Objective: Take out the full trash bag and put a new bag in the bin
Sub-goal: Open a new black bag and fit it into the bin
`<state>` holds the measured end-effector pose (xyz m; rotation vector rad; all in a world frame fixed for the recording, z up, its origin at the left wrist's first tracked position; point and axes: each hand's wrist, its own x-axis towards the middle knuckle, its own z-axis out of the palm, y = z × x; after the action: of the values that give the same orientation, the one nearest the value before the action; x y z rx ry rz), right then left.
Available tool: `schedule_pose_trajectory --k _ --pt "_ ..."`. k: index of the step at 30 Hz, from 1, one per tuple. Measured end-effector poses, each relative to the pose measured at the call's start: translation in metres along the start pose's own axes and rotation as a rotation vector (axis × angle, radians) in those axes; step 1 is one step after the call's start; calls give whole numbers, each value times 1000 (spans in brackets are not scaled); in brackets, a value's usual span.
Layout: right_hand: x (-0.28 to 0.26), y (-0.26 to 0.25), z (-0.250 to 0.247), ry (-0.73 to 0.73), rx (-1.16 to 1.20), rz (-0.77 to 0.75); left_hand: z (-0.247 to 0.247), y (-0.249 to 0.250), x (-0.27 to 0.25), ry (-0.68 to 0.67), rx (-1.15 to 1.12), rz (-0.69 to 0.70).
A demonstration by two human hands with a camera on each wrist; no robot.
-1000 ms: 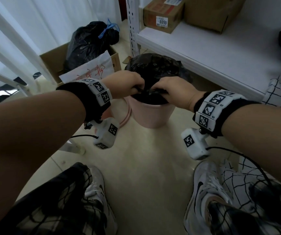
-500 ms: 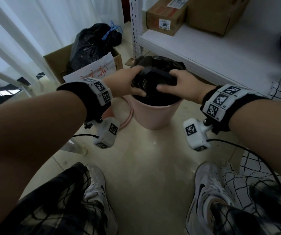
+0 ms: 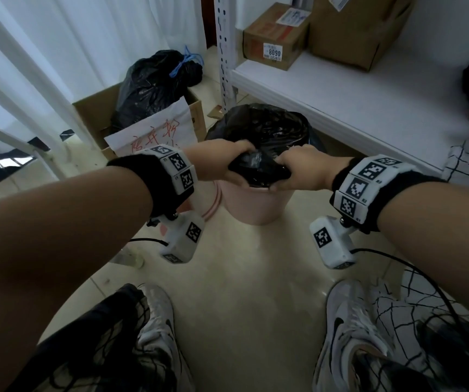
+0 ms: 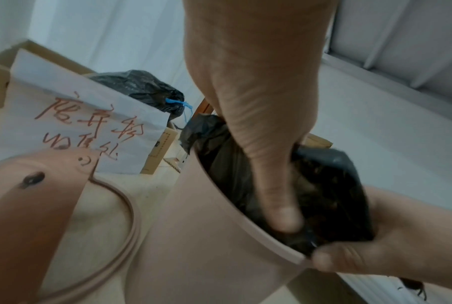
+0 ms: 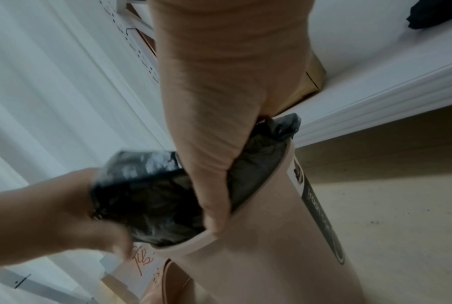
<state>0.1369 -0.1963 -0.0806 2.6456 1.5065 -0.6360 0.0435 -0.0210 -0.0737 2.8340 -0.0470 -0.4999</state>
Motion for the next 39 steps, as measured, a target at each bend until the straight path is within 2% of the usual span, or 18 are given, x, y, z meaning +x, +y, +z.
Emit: schedule_pose_trajectory --k 2,4,7,9,13,15,17,19,21,22,24,25,27,29,32,34,37,39 --pt "-1 1 0 -3 -50 -25 -1 -4 1 -8 291 38" --pt "0 3 -2 43 98 -68 -2 -9 3 61 393 66" --pt "3 3 -1 104 311 -99 -3 -10 1 93 237 80" --pt "3 5 1 131 284 -118 -4 -12 -2 51 209 45" --pt "-2 14 2 55 -172 -90 -5 -24 -9 1 404 0" --pt "-3 21 3 60 -252 -57 -7 -25 -12 -9 529 6" --pt "-2 25 7 141 -186 -71 -7 -25 -12 49 570 47" --pt "-1 25 11 221 -20 -117 -4 -24 -11 159 494 106" --pt "0 21 11 145 20 -140 -1 -23 -7 195 417 172" --pt "2 19 13 43 -38 -121 1 -22 -5 145 388 181" --pt "3 15 17 -192 -161 -45 9 -18 -1 -61 395 128" --pt "2 14 19 -239 -167 -30 13 -15 1 -165 424 84" --pt "0 11 22 -182 -68 -60 19 -10 3 -300 441 10" --pt "-1 13 23 -84 83 -74 21 -8 2 -317 372 -38" --pt "-2 16 25 97 373 -21 19 -11 -2 -116 -78 -123" --pt "-1 21 28 224 335 63 19 -15 -3 38 -245 -169" --pt "2 28 32 225 141 263 22 -21 -4 112 -58 -153" --pt "0 29 35 126 240 354 29 -23 -4 122 55 -168"
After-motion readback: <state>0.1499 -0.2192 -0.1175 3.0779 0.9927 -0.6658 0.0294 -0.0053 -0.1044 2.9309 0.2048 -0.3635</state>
